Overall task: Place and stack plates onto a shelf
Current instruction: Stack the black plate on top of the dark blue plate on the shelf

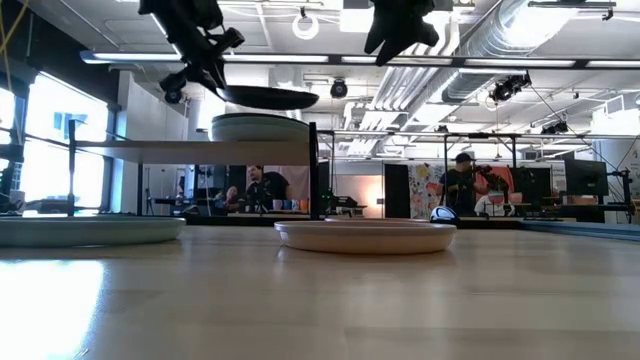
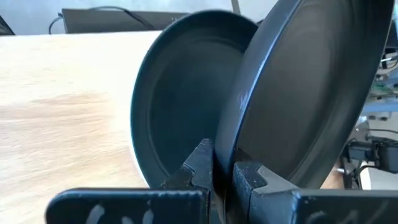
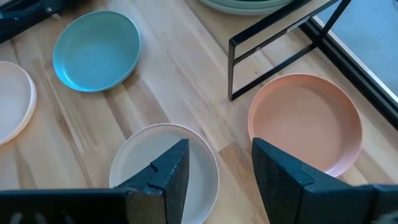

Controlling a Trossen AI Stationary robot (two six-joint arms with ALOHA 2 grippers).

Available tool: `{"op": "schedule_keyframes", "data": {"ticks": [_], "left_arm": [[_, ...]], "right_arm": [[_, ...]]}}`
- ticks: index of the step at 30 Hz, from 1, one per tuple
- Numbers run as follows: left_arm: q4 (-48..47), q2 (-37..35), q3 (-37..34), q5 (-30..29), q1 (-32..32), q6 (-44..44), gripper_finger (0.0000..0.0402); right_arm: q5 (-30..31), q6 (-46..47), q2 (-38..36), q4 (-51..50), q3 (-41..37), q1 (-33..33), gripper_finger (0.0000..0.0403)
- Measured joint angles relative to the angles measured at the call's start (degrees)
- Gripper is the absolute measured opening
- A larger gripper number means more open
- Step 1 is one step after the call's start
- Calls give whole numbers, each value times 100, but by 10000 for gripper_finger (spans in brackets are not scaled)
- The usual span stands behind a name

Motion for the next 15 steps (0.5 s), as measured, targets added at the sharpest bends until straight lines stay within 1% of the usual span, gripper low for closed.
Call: {"op": "schedule_keyframes", "data": {"ticks": [7, 15], "left_arm": [[-5, 253, 0, -48, 0, -16, 8], [-14, 428, 0, -63, 0, -241, 8]], "right_arm": [[0, -91, 0, 0, -2, 0, 154], [-50, -197, 0, 0, -2, 0, 154]]}}
